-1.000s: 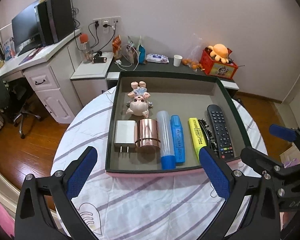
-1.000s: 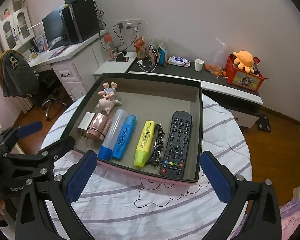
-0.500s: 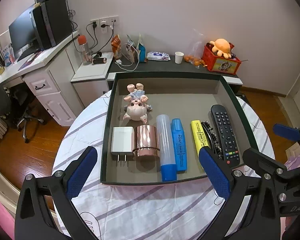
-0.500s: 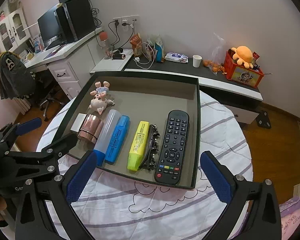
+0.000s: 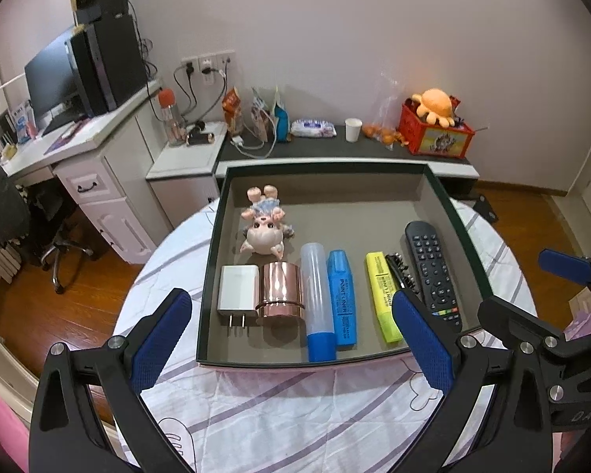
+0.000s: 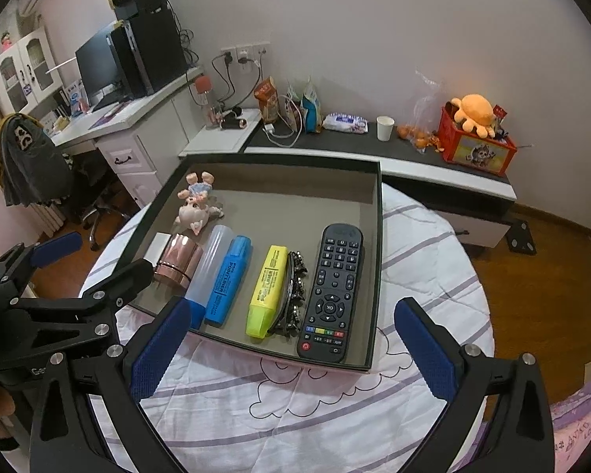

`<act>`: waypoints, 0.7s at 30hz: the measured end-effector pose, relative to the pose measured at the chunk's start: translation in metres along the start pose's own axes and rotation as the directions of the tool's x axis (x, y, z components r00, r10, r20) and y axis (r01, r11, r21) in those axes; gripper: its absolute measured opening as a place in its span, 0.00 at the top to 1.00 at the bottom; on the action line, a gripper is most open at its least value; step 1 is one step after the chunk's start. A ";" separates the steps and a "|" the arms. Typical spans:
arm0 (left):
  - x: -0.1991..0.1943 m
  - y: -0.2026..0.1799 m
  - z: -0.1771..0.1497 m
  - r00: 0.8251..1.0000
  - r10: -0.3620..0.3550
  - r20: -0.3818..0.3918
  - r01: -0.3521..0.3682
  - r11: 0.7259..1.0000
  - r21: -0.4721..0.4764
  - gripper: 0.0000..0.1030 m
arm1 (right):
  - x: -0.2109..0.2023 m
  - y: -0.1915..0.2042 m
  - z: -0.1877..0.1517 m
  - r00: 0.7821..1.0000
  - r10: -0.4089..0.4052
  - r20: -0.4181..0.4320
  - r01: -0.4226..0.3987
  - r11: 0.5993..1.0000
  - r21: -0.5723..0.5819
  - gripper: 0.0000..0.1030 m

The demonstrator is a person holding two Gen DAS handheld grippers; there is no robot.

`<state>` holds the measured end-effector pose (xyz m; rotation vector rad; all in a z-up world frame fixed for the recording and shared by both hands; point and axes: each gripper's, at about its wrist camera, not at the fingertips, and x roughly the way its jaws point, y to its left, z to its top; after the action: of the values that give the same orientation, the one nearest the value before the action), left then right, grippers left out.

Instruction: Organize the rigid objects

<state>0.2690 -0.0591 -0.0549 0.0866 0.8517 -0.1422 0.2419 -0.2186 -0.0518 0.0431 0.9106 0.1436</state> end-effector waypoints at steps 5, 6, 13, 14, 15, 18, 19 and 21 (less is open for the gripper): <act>-0.033 -0.005 -0.004 0.994 0.042 0.099 -0.043 0.999 0.004 0.00 | -0.020 0.000 -0.004 0.999 0.013 0.051 -0.013 1.000 -0.006 0.00; -0.042 -0.005 -0.006 0.990 0.050 0.130 -0.050 0.999 -0.004 0.00 | -0.025 0.001 -0.006 0.998 0.010 0.063 -0.010 1.000 -0.007 0.00; -0.120 -0.006 -0.035 0.945 0.109 0.307 -0.104 0.994 -0.034 0.00 | -0.087 0.019 -0.032 0.972 0.021 0.233 -0.012 0.999 -0.038 0.00; -0.131 -0.006 -0.040 0.938 0.107 0.331 -0.102 0.994 -0.033 0.00 | -0.096 0.023 -0.038 0.965 0.024 0.260 -0.013 0.999 -0.044 0.00; -0.141 -0.007 -0.045 0.931 0.113 0.347 -0.108 0.994 -0.034 0.00 | -0.105 0.027 -0.043 0.960 0.028 0.280 -0.014 0.999 -0.052 0.00; -0.166 -0.006 -0.058 0.918 0.123 0.377 -0.118 0.992 -0.037 0.00 | -0.130 0.038 -0.060 0.942 0.033 0.334 -0.011 0.998 -0.069 0.00; -0.173 -0.006 -0.062 0.913 0.125 0.388 -0.118 0.992 -0.040 0.00 | -0.135 0.041 -0.064 0.939 0.035 0.341 -0.011 0.997 -0.073 0.00; -0.187 -0.005 -0.073 0.906 0.129 0.402 -0.120 0.992 -0.047 0.00 | -0.150 0.048 -0.075 0.930 0.032 0.367 -0.003 0.997 -0.078 0.00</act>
<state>0.0925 -0.0379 0.0383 0.0870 0.4301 -0.0278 0.0868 -0.1946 0.0242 0.0065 0.5278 0.1798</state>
